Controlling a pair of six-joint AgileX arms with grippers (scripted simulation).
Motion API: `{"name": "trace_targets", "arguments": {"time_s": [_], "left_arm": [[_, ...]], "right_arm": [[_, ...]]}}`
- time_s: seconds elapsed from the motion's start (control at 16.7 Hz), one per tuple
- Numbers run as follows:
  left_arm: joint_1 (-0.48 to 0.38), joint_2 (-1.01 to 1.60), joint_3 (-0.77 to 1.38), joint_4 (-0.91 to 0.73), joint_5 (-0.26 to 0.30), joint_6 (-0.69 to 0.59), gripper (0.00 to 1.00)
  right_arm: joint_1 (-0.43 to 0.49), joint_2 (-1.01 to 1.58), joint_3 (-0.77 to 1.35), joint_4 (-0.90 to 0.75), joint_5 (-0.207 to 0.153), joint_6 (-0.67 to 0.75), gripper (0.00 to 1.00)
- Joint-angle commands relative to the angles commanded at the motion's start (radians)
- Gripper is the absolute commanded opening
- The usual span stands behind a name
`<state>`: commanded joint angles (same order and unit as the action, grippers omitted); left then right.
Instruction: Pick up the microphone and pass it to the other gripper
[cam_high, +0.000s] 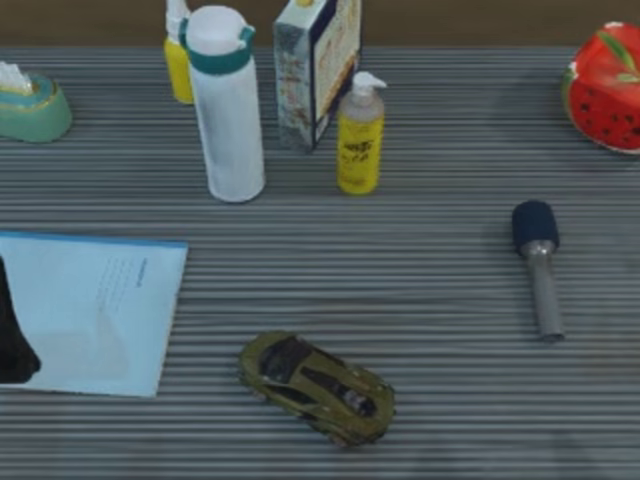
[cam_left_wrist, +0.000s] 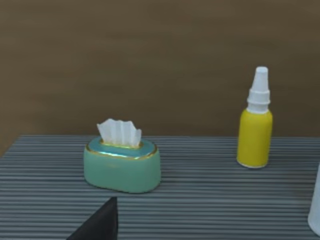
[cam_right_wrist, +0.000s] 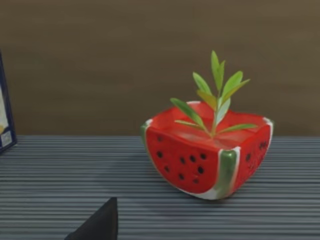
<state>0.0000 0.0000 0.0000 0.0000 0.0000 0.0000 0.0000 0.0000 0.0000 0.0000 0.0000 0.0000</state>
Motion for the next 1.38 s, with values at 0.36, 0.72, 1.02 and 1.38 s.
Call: {"name": "trace_targets", "arguments": {"time_s": [0.36, 0.72, 1.02, 1.38], "left_arm": [[0.0, 0.0, 0.0, 0.0, 0.0, 0.0, 1.0], [0.0, 0.0, 0.0, 0.0, 0.0, 0.0, 1.0], [0.0, 0.0, 0.0, 0.0, 0.0, 0.0, 1.0], [0.0, 0.0, 0.0, 0.0, 0.0, 0.0, 1.0]], "right_arm": [[0.029, 0.106, 0.085, -0.077, -0.001, 0.025, 1.0], [0.116, 0.57, 0.405, -0.329, 0.007, 0.123, 1.0], [0.204, 1.084, 0.747, -0.553, 0.008, 0.225, 1.0], [0.294, 1.585, 1.087, -0.787, 0.011, 0.323, 1.0]]}}
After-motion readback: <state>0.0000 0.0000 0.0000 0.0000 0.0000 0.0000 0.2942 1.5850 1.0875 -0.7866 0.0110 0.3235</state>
